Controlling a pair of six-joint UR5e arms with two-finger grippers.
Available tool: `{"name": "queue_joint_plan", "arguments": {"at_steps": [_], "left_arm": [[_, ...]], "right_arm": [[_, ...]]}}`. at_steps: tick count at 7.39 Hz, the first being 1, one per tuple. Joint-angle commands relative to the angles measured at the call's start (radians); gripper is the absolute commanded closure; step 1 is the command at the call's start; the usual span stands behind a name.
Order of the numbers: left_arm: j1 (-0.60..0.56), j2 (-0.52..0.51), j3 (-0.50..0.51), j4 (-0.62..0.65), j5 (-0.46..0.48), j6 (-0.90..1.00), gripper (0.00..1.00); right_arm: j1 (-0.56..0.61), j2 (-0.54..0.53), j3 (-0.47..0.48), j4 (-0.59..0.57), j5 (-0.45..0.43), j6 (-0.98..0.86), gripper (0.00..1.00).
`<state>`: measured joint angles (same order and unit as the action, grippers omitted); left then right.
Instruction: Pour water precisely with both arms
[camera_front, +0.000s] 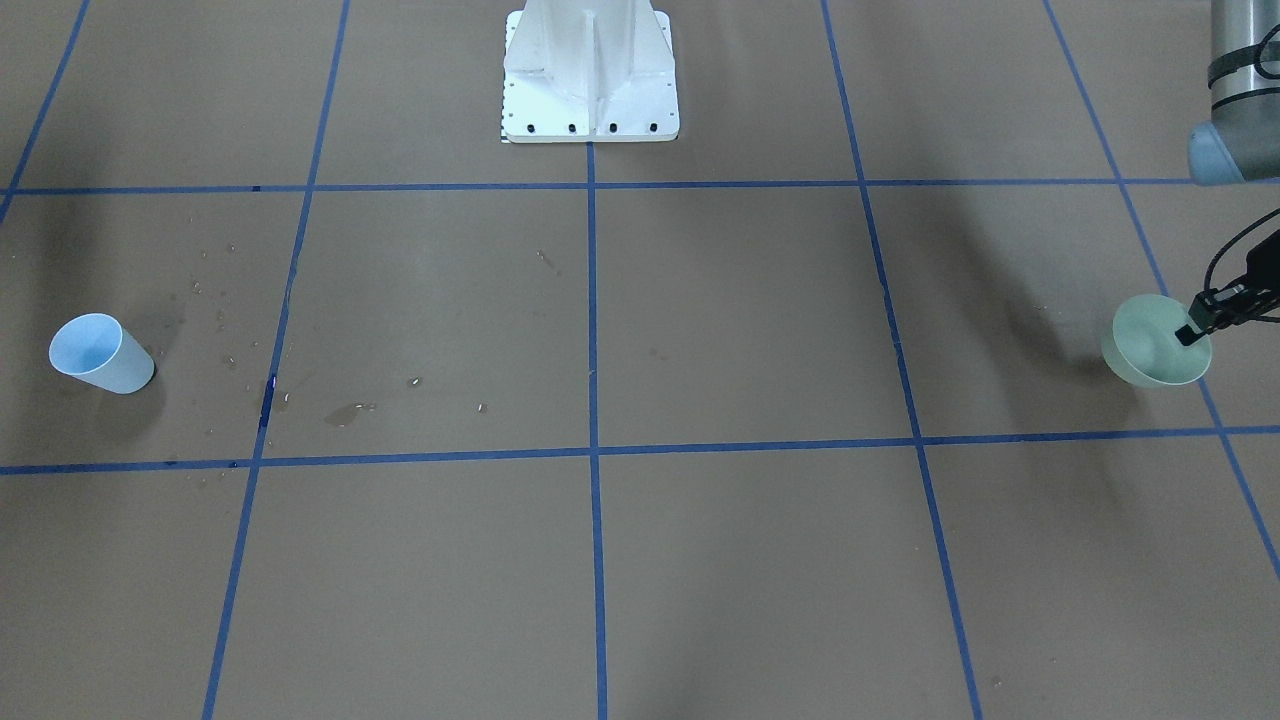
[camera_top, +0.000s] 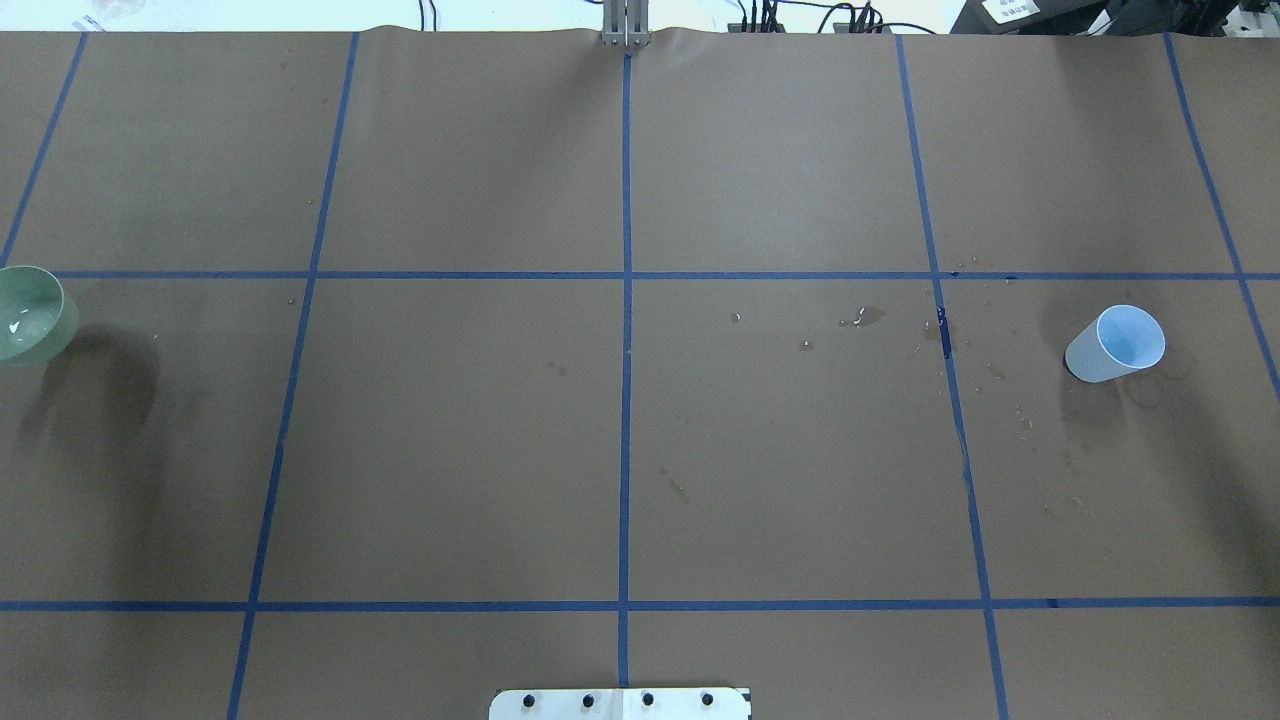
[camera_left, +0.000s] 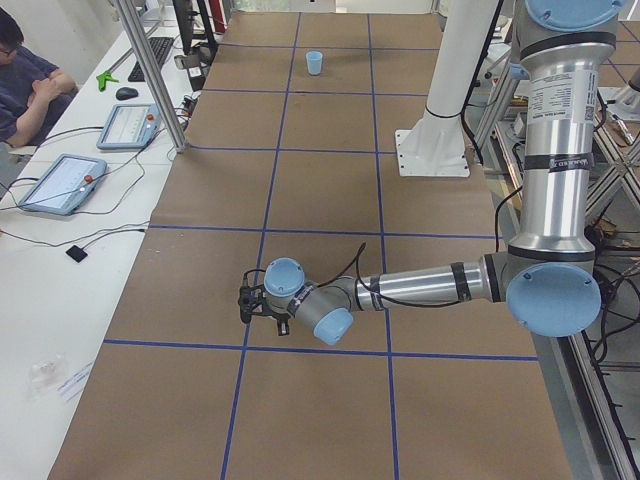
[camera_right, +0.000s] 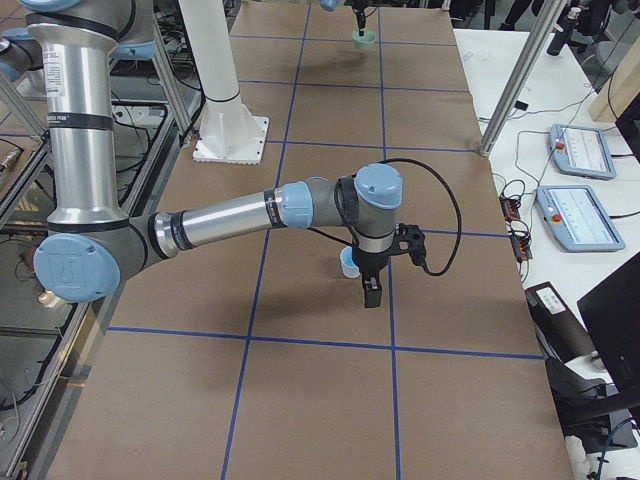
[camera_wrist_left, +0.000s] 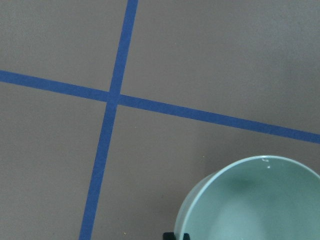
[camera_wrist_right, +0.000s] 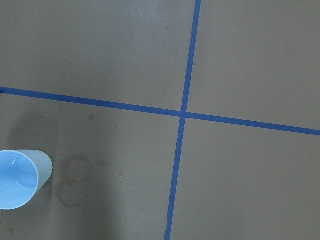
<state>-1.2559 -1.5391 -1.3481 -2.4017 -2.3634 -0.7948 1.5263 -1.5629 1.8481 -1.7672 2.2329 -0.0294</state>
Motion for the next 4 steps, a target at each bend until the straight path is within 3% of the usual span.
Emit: {"name": "queue_joint_plan", "arguments": {"at_steps": [1,4], "left_arm": [[0.007,0.005,0.003,-0.004,-0.007,0.0,1.0],[0.045,0.005,0.003,-0.002,-0.007,0.002,1.0]], "right_arm": [[0.0,0.0,-0.003,0.0,0.002,-0.006,0.01],[0.0,0.0,-0.006,0.0,0.001,-0.009,0.01]]}}
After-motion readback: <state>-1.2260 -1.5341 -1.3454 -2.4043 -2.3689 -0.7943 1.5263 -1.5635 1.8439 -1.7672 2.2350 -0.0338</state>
